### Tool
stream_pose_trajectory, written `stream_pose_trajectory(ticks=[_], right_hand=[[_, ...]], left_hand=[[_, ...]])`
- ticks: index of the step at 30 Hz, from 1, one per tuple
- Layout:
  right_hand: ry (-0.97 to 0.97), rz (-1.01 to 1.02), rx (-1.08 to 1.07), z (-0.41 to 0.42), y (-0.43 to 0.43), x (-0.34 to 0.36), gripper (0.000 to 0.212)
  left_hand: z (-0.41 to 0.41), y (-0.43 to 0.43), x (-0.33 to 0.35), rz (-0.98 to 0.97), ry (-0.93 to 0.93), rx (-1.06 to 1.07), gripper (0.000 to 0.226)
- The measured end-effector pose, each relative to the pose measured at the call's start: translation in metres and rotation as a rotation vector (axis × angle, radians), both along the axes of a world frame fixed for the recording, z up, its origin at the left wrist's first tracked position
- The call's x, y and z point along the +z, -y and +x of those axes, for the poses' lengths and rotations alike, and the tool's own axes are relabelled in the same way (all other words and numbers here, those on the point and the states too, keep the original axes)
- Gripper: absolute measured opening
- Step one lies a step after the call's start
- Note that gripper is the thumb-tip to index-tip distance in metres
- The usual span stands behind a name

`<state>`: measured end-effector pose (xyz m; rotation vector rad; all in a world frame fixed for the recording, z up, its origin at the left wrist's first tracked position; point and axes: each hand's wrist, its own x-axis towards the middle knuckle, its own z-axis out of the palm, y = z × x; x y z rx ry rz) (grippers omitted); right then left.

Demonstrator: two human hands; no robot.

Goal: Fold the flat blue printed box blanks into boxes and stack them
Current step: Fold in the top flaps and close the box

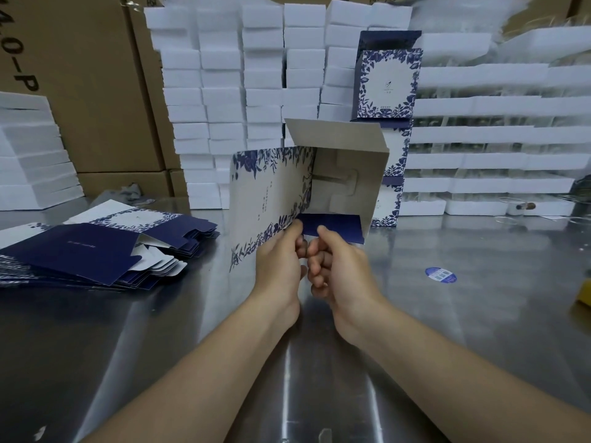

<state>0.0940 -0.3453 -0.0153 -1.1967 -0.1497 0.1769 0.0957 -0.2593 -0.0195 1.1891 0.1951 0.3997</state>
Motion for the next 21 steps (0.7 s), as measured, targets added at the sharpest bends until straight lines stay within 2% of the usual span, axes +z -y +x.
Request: stream_pose_trajectory(ticks=[4,12,14,18,21], right_hand=[[-0.043,0.016,0.03,0.001,0.0016,0.0005,0.037],[-0.015,0.099,-0.07,0.0023,0.0048,0.005,0.033],[-0.011,0.109,-0.071,0.0031,0.0051,0.0048,0.033],[0.007,0.004,-0.027,0.0069,0.0082,0.0043,0.033],[0.003,-0.008,-0.004,0.008,0.0079,0.0026,0.031]], left_hand=[[-0.0031,0.0021,0.0006,0.015,-0.011,-0.065,0.049],[-0.0039,0.0065,-0.001,0.089,-0.061,-0.179,0.057],[-0.0044,0.0072,-0.0002,0.088,-0.045,-0.183,0.053],[-0.0037,0.0074,0.0011,0.079,0.025,-0.102,0.04],[-0.0012,0.005,0.0021,0.054,0.034,-0.07,0.039]])
